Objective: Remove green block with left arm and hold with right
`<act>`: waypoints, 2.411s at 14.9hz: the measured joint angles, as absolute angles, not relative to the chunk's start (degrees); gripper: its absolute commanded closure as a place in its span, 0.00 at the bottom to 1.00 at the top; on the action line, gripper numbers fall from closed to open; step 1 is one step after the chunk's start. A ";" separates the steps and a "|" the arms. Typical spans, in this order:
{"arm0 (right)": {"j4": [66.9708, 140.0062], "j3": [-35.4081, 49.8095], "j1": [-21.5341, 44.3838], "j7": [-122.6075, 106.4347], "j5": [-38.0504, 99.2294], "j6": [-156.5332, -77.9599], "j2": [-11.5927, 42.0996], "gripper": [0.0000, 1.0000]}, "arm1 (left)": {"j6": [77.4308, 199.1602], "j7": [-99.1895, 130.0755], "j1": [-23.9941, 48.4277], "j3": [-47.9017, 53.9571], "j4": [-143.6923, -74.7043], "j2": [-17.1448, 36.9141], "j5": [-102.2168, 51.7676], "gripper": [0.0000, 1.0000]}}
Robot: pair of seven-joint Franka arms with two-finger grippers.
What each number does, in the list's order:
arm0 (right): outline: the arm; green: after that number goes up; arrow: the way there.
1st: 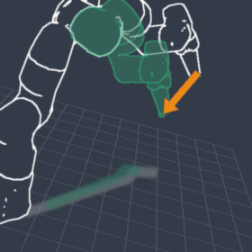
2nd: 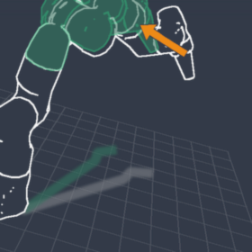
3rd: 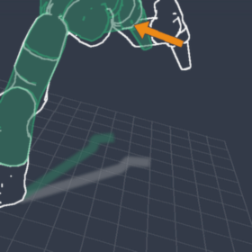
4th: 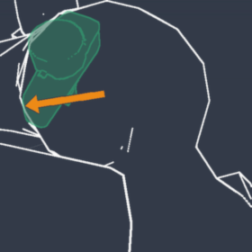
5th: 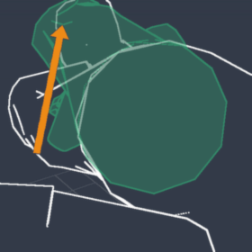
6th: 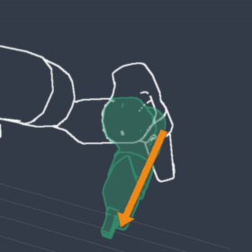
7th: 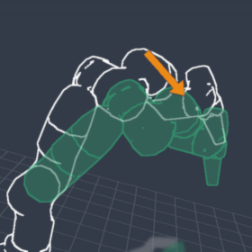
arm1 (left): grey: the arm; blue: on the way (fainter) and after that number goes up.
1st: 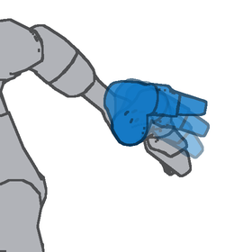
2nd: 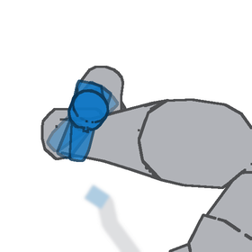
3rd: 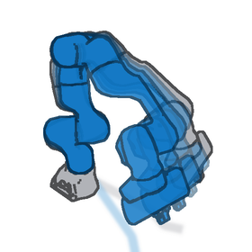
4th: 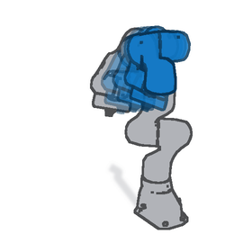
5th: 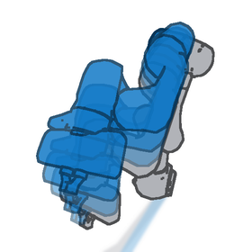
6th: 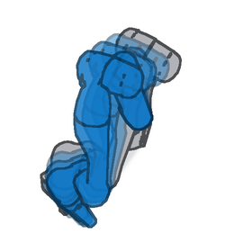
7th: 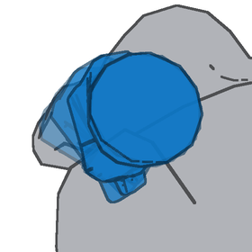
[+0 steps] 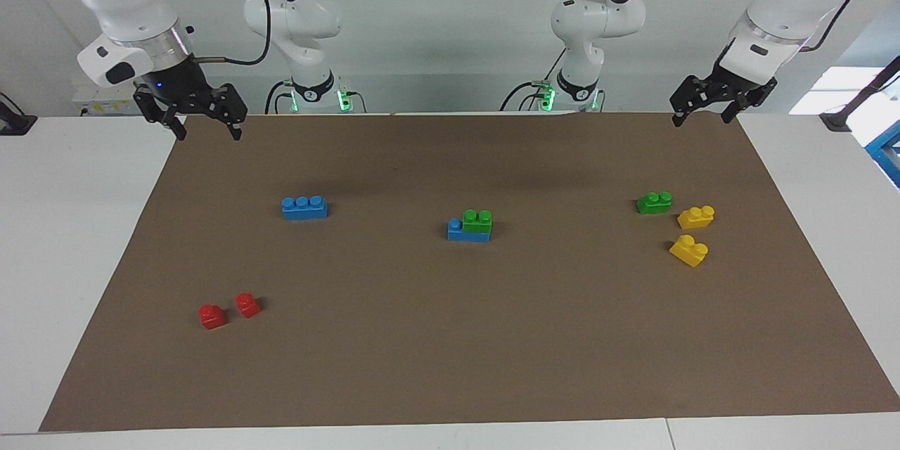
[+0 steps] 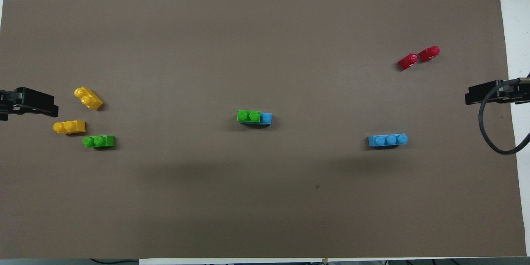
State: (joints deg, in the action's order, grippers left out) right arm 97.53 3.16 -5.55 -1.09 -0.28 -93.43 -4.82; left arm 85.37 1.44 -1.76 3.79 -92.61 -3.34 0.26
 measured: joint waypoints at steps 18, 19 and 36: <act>97.62 3.28 -5.46 6.23 -0.28 -93.50 -4.92 0.00 | 84.87 1.50 -1.77 3.61 -92.64 -3.98 0.26 0.00; 97.63 3.39 -5.26 9.26 -0.28 -93.56 -4.92 0.00 | 84.87 1.53 -1.77 3.61 -92.64 -3.98 0.26 0.00; 104.03 3.97 -3.78 64.63 23.35 -93.58 -1.75 0.01 | 84.84 31.71 4.07 4.28 -97.92 -6.53 0.00 0.00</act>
State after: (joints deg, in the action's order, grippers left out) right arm 104.03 3.97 -3.78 64.63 23.35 -93.58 -1.75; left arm 84.84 31.71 4.07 4.28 -97.92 -6.53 0.00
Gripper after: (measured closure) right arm 0.000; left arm 0.000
